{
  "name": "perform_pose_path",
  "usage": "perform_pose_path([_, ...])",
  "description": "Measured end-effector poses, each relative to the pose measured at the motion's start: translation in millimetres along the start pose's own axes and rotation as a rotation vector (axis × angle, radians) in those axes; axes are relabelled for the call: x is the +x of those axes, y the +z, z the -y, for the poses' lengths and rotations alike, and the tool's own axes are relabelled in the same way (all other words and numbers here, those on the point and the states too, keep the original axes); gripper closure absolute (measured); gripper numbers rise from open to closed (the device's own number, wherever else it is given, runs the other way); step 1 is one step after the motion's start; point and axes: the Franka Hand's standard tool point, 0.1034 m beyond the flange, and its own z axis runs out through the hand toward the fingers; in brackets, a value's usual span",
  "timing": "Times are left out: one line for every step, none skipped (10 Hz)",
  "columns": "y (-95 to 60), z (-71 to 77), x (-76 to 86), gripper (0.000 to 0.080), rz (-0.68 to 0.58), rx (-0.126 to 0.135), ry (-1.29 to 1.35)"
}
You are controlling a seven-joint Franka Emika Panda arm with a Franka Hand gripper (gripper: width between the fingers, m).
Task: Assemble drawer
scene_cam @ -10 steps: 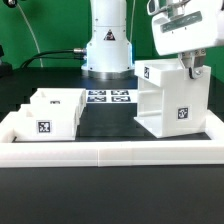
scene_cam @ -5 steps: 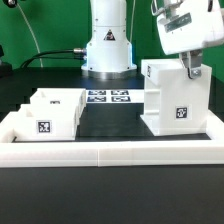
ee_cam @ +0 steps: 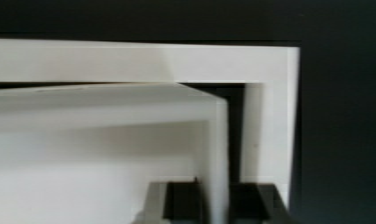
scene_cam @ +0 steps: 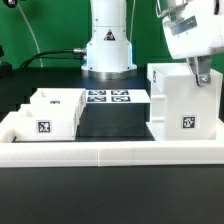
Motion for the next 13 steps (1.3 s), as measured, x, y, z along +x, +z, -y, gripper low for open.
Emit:
perform_pose_path([1.5,7.6,0.5,0.0745,-0.001,0.008,0.007])
perform_pose_path([3.1,14.7,0.7,0.0745,-0.002,0.013,0.022])
perform_pose_path([4.9,24.2,0.5,0.0744,-0.004,0.025,0.048])
perform_pose_path([6.2,32.6,0.5,0.0744,-0.008,0.036,0.055])
perform_pose_path([6.6,34.5,0.8,0.0742,-0.011,0.039,0.045])
perform_pose_path([6.2,34.7,1.5,0.0742,-0.012,0.039,0.039])
perform_pose_path([6.6,34.3,1.2,0.0640,-0.011,0.039,0.038])
perform_pose_path([6.7,34.0,0.8,0.0640,-0.011,0.038,0.033])
perform_pose_path([6.5,34.4,0.6,0.0488,-0.011,0.040,0.029])
perform_pose_path([5.3,35.9,0.4,0.0349,-0.012,0.045,0.027])
perform_pose_path([4.1,37.2,0.2,0.0225,-0.012,0.050,0.024])
perform_pose_path([3.6,37.7,0.0,0.0225,-0.012,0.051,0.022])
perform_pose_path([3.5,37.9,-0.1,0.0165,-0.012,0.051,0.020])
